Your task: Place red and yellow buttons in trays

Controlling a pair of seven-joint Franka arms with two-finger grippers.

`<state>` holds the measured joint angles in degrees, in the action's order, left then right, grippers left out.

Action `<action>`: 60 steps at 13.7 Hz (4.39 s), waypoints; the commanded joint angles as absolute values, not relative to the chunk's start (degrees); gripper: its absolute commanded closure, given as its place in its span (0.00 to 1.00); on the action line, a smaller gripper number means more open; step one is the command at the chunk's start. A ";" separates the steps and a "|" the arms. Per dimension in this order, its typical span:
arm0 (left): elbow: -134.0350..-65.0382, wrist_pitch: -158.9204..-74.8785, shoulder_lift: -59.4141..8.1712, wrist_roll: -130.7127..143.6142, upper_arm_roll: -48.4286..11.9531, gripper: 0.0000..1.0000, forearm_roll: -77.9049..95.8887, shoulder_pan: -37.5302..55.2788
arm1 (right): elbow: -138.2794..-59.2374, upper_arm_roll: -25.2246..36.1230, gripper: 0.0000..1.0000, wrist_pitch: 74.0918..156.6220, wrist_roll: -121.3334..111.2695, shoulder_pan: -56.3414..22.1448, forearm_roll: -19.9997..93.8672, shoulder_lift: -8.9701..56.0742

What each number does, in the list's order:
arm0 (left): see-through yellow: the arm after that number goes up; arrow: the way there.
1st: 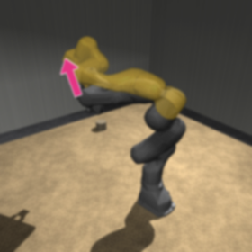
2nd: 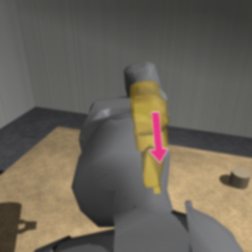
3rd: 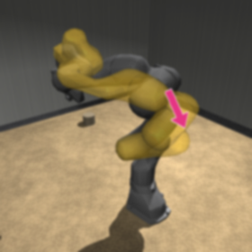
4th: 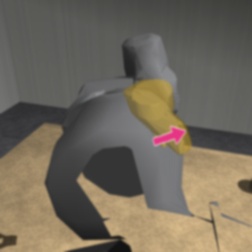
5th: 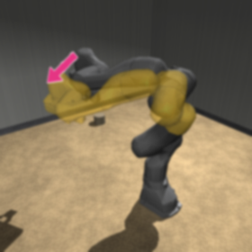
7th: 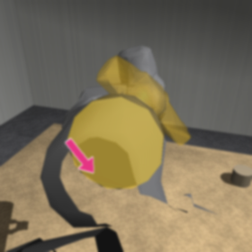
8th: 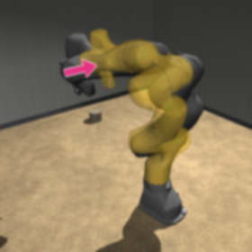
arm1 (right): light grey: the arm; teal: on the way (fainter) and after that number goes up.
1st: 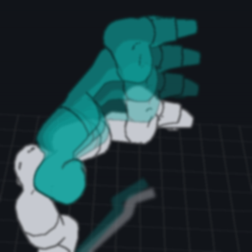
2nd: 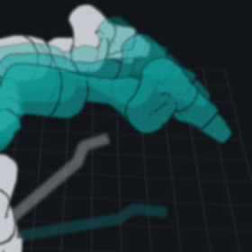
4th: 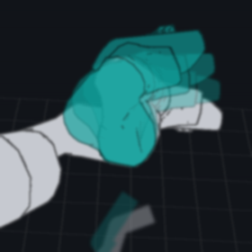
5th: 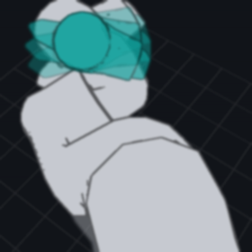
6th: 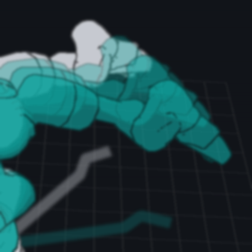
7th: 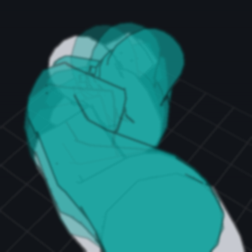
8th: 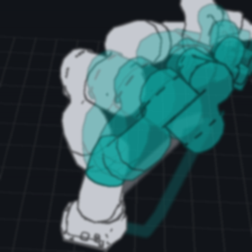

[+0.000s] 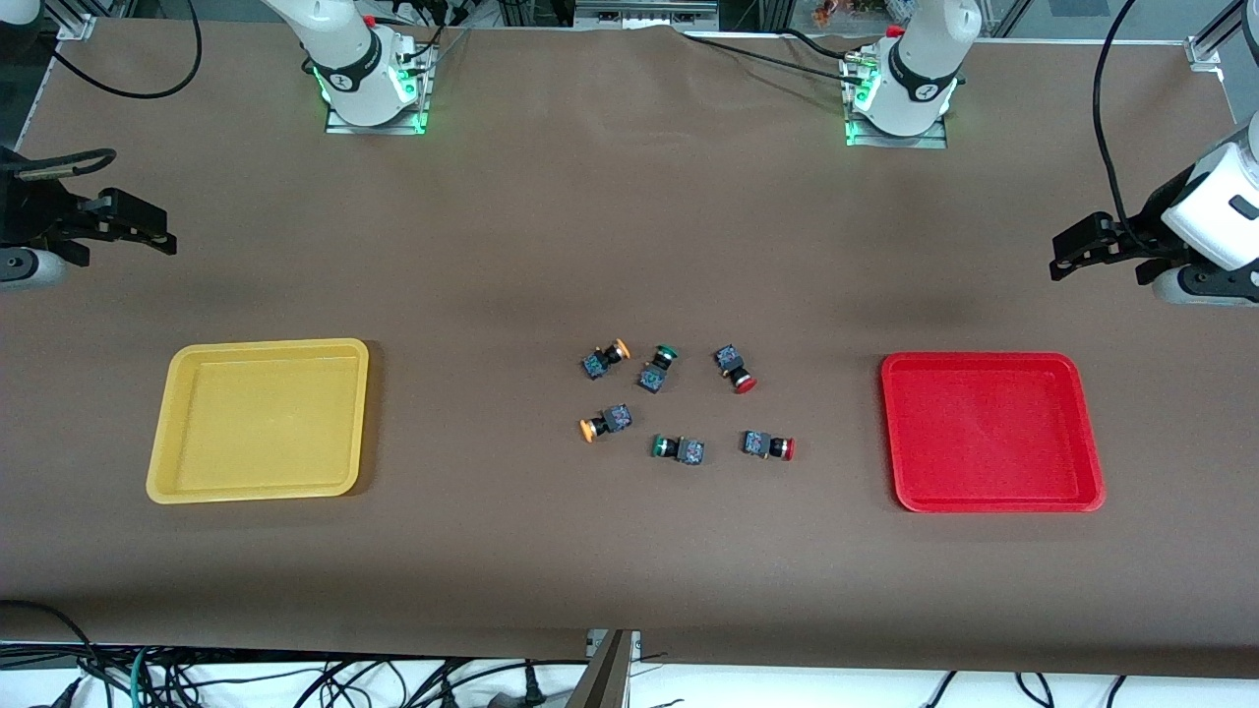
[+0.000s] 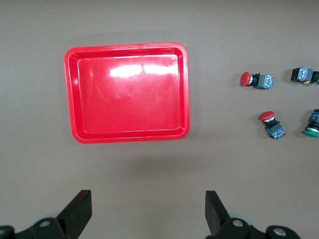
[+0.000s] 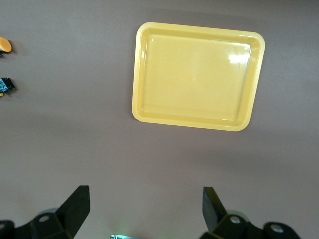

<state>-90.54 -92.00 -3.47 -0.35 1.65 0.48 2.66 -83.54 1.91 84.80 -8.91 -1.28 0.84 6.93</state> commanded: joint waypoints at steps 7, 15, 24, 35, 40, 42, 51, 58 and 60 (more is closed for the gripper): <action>-89.30 -91.49 -3.78 -0.53 1.85 0.00 -0.09 3.08 | -82.79 1.58 0.00 84.73 -9.14 -0.88 0.26 7.21; -89.03 -91.76 -3.78 -0.53 1.85 0.00 -0.26 3.08 | -82.79 1.58 0.00 84.73 -9.14 -0.88 0.26 7.21; -88.95 -91.76 -3.78 -0.53 1.76 0.00 -0.09 3.25 | -82.79 1.67 0.00 84.64 -9.14 -0.88 0.26 7.29; -88.86 -94.92 -7.29 30.18 -19.04 0.00 -0.16 3.87 | -82.18 1.58 0.00 85.08 -9.05 -0.97 0.18 7.91; -88.86 -99.66 -13.08 61.54 -23.47 0.00 -1.23 9.56 | -82.18 1.58 0.00 85.69 -9.05 -0.88 0.00 9.92; -88.86 -99.84 -15.11 70.01 -23.55 0.00 -5.51 12.29 | -82.27 1.58 0.00 86.13 -9.05 -1.05 -0.09 11.24; -91.13 -113.26 -28.02 81.12 -23.03 0.00 -11.42 13.54 | -82.27 1.14 0.00 94.02 -7.91 -2.10 0.97 21.08; -97.12 -132.35 -37.86 83.75 -22.59 0.00 -23.27 12.57 | -82.27 1.14 0.00 103.17 7.33 -11.50 0.79 27.85; -97.64 -132.71 -39.20 83.85 -22.68 0.00 -26.27 12.57 | -82.27 1.14 0.00 105.63 17.18 -15.01 0.88 29.87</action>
